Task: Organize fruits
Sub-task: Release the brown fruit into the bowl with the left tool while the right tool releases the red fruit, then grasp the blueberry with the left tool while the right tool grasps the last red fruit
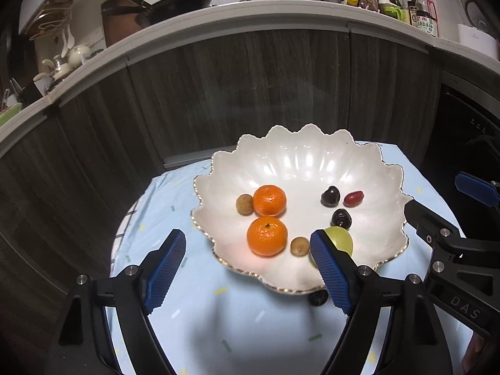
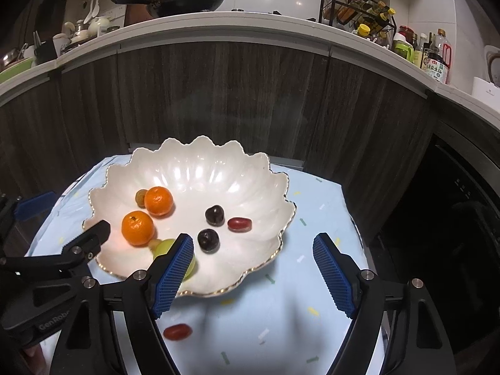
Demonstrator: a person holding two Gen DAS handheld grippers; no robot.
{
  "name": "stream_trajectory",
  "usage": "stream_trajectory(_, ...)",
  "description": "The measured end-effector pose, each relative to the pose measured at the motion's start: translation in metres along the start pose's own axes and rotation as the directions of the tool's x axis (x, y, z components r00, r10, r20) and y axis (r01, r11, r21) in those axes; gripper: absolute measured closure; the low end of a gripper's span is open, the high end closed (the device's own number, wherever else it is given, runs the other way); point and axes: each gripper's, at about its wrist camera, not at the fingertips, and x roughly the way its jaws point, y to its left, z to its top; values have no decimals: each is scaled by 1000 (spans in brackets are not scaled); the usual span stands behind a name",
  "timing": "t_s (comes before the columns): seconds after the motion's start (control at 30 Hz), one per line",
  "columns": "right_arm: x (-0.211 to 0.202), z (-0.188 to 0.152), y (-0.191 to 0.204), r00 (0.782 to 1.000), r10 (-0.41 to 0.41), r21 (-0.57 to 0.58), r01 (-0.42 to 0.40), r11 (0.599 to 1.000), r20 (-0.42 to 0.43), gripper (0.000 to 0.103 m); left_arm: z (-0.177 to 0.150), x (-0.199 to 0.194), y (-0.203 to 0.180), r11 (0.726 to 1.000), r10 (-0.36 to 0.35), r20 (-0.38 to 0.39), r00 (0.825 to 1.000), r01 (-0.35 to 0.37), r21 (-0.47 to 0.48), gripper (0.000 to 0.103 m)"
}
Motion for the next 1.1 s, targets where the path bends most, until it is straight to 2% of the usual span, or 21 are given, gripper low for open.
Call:
stream_trajectory(0.27,-15,-15,0,999,24,15,-24,1000,-21,23,-10,-20,1,1000,19,5,1000,-19,2,13)
stream_trajectory(0.53,-21,-32,12,997,66,-21,-67,998,-46,23,-30,-33,7,998,55,-7,998,-55,-1,8)
stream_trajectory(0.9,-2,-63,39,984,127,-95,-139,986,-121,23,-71,-20,19,996,89,-80,993,-90,-16,8)
stream_trajectory(1.1,14,-76,50,971,163,-116,-184,976,-174,24,-83,-10,24,995,88,-102,991,-91,-31,8)
